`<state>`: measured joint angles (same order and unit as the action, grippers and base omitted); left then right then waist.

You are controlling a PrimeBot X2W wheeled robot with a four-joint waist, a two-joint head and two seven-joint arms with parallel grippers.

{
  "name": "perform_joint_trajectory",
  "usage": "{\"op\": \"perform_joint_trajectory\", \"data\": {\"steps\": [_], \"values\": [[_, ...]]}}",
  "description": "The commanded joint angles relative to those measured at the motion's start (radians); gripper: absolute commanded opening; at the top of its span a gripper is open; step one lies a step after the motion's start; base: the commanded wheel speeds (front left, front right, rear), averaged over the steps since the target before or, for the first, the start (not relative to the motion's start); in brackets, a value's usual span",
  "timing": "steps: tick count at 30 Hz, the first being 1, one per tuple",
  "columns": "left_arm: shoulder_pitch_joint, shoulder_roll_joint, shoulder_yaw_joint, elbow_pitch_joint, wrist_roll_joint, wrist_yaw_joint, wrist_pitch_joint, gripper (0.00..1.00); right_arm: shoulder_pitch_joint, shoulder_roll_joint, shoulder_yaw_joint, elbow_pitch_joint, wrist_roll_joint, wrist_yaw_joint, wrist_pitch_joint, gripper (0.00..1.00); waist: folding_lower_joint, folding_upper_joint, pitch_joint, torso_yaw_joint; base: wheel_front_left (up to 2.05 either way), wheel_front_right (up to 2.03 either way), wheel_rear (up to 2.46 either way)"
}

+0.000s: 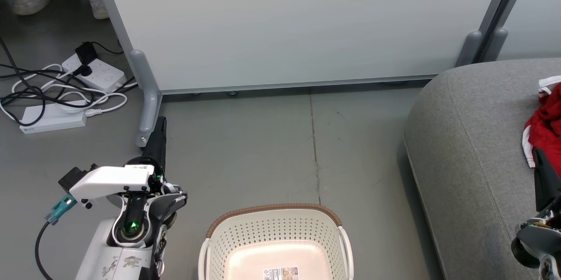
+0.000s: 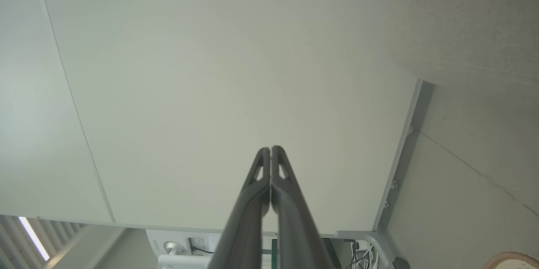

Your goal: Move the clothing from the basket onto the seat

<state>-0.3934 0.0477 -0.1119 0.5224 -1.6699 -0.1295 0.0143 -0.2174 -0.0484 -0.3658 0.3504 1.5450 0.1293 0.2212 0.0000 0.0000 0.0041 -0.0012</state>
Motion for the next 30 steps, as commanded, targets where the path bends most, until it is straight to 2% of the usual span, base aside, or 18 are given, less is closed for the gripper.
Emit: {"op": "perform_joint_trajectory", "data": {"steps": [1, 30], "values": [[-0.007, 0.005, 0.004, 0.000, -0.001, -0.004, 0.002, 0.00, -0.009, -0.003, -0.001, 0.003, 0.003, 0.002, 0.003, 0.00, 0.0000, 0.0000, 0.000, 0.000, 0.00, 0.00, 0.00], [-0.007, 0.005, 0.004, 0.000, -0.001, -0.004, 0.002, 0.00, -0.009, -0.004, -0.001, 0.002, 0.002, 0.002, 0.003, 0.00, 0.0000, 0.0000, 0.000, 0.000, 0.00, 0.00, 0.00]]}}
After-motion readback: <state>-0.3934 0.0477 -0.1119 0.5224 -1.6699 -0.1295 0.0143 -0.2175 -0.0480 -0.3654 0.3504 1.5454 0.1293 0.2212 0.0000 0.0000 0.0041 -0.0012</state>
